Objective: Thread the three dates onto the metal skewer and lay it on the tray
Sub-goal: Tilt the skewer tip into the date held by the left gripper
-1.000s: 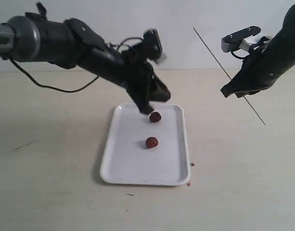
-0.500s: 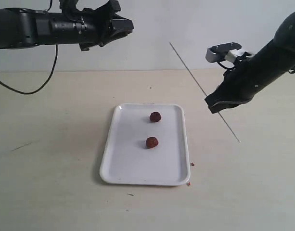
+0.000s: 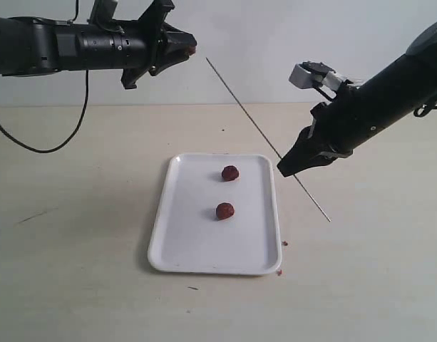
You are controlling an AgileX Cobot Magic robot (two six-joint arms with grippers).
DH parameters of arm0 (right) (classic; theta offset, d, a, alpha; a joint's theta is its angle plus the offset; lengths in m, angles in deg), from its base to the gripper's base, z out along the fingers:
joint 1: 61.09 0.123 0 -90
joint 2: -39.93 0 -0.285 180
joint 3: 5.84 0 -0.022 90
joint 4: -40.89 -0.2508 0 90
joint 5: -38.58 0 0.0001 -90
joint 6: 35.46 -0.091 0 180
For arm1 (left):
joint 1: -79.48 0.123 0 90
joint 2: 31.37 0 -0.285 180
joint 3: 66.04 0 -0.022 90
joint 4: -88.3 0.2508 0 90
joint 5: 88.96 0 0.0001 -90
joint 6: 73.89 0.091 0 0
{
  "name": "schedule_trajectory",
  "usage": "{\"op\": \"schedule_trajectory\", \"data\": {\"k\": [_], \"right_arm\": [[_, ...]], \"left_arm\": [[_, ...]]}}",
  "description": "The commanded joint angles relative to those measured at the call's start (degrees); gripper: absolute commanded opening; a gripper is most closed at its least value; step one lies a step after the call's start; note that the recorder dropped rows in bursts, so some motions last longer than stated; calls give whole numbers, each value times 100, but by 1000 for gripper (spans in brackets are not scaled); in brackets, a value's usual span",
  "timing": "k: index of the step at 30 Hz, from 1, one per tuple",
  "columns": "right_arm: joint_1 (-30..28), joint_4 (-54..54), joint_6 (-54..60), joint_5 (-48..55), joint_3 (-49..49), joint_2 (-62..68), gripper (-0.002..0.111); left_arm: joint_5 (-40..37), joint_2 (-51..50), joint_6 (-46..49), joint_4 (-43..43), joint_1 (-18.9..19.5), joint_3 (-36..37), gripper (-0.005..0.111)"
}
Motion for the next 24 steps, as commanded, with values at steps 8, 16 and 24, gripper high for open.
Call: {"op": "schedule_trajectory", "data": {"k": [8, 16, 24], "right_arm": [[263, -130, -145, -535, -2, -9, 0], [263, -215, -227, -713, -2, -9, 0], [263, 70, -230, -582, -2, -9, 0]], "left_arm": [[-299, 23, 163, -55, -18, -34, 30], [-370, 23, 163, -55, -18, -34, 30], [-165, 23, 163, -55, -18, -34, 30]]}}
